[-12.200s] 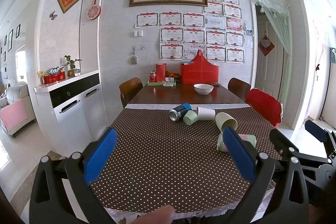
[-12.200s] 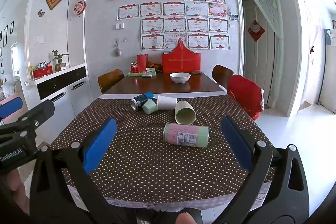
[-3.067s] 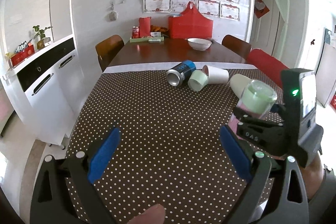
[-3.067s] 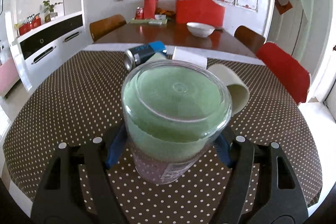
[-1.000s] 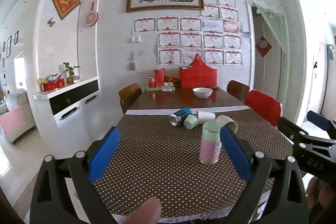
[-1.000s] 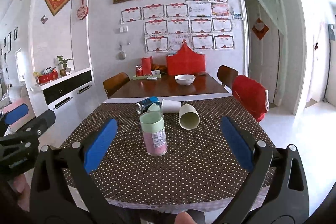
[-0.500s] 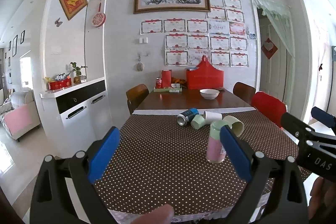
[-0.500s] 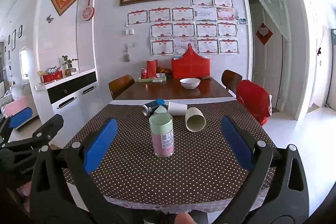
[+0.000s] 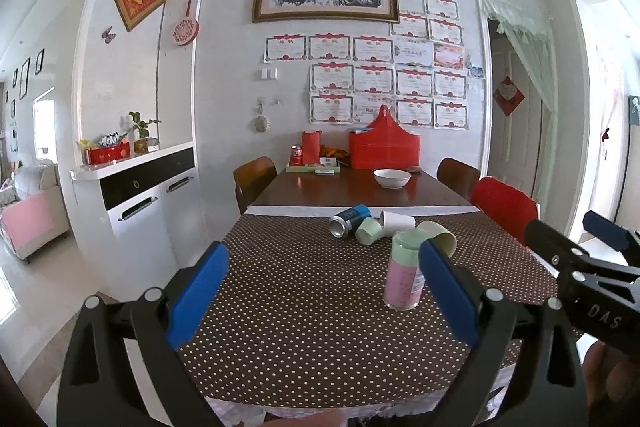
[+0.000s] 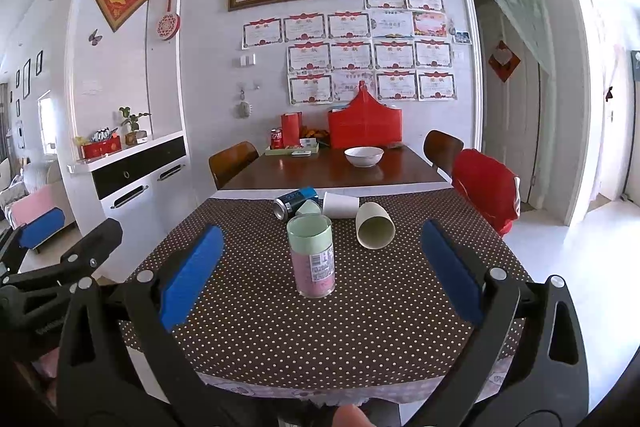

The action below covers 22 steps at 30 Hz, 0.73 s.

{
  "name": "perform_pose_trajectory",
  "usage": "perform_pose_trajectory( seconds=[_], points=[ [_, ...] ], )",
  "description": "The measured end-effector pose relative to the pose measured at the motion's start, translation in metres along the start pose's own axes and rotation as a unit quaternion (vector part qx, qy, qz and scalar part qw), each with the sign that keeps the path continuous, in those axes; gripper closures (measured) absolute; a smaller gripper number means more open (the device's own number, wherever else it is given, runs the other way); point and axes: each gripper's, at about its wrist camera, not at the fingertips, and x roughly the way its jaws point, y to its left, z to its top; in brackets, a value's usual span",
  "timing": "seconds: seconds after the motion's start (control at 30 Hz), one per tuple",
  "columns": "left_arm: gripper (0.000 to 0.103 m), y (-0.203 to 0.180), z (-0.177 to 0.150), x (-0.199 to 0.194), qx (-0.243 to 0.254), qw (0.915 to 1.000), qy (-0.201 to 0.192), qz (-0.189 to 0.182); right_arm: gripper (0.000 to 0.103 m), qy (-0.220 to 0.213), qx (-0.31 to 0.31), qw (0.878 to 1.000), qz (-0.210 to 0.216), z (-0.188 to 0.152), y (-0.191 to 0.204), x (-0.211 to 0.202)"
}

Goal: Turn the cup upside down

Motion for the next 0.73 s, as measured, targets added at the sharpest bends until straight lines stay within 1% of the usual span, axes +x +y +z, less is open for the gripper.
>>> perform_pose_trajectory(
  seconds=[0.37,0.5,0.63,0.73],
  points=[
    [0.008,-0.0021,-0.0002,0.0043,-0.007,0.9999,0.005,-0.007,0.006,0.003,0.001,1.0,0.002,-0.0021,0.0045,0.0007],
    [0.008,-0.0025,-0.0012,0.0052,-0.009,0.9999,0.005,-0.002,0.006,0.005,0.003,1.0,0.004,-0.0059,0.007,0.0014],
    [0.008,-0.0029,-0.0013,0.0074,-0.007,0.9999,0.009,0.01,0.006,0.005,0.003,1.0,0.004,-0.0058,0.0067,0.0027],
    [0.008,0.0008,-0.0005,0.0064,-0.012,0.9998,0.01,0.009,0.006,0.004,0.003,1.0,0.004,-0.0052,0.0061,0.0027]
  ],
)
